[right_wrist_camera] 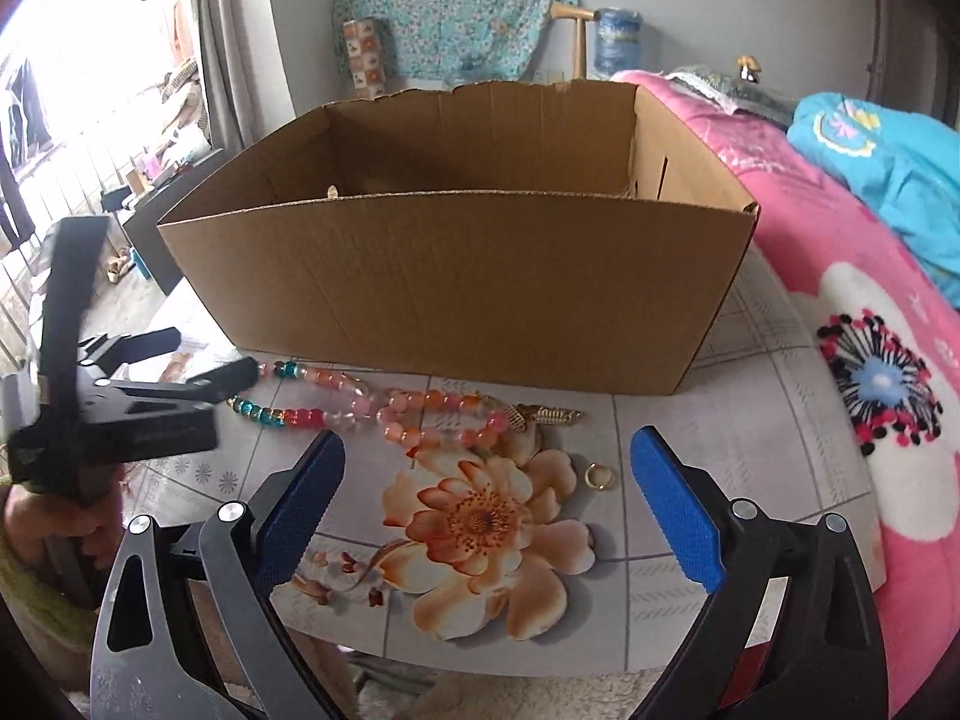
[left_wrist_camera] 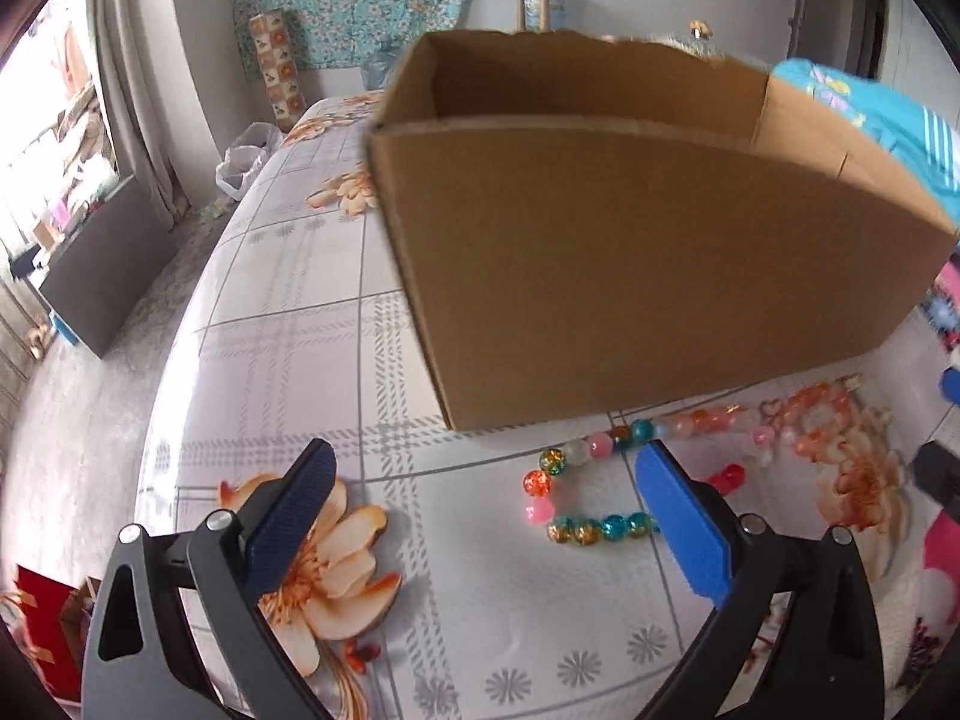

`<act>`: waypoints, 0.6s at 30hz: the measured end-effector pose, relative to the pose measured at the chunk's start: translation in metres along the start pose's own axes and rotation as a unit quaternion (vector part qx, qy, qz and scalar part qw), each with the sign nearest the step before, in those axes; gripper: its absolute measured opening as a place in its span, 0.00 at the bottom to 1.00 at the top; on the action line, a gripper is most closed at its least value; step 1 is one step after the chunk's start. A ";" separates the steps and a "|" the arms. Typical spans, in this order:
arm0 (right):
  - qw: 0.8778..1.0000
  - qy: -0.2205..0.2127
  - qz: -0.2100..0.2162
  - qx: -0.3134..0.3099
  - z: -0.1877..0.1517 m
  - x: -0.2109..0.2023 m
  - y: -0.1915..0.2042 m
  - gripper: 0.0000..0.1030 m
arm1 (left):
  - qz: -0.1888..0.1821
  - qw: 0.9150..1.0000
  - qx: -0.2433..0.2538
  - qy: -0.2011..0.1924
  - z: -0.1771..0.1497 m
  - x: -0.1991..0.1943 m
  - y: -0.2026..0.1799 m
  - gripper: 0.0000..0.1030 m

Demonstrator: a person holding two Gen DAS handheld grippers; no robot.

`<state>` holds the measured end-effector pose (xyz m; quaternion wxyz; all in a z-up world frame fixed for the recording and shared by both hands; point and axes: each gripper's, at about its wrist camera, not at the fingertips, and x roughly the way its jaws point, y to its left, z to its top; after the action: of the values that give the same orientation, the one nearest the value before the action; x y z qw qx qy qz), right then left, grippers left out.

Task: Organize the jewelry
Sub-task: 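Move the left gripper toward the multicolour beaded bracelet, then close the left gripper on the multicolour beaded bracelet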

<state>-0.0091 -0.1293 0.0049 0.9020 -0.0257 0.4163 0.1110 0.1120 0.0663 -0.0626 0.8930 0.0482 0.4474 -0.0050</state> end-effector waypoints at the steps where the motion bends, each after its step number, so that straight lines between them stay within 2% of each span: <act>1: 1.000 0.002 0.002 0.003 -0.001 0.000 0.000 0.88 | 0.009 1.000 0.011 0.004 -0.002 0.004 -0.004 0.95; 5: 1.000 0.002 0.007 0.007 -0.002 0.000 -0.001 0.85 | -0.001 1.000 0.015 0.009 -0.011 0.002 -0.007 0.95; 13: 1.000 -0.001 0.023 0.000 -0.001 -0.004 0.007 0.79 | -0.022 0.999 0.003 0.034 -0.036 -0.008 0.015 0.95; 18: 0.999 -0.003 0.039 -0.009 0.001 -0.006 0.017 0.75 | -0.021 0.999 -0.006 0.035 -0.048 -0.014 0.028 0.94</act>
<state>-0.0158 -0.1135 0.0108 0.8980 -0.0167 0.4133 0.1500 0.0665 0.0983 -0.0781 0.8768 0.0339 0.4793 -0.0197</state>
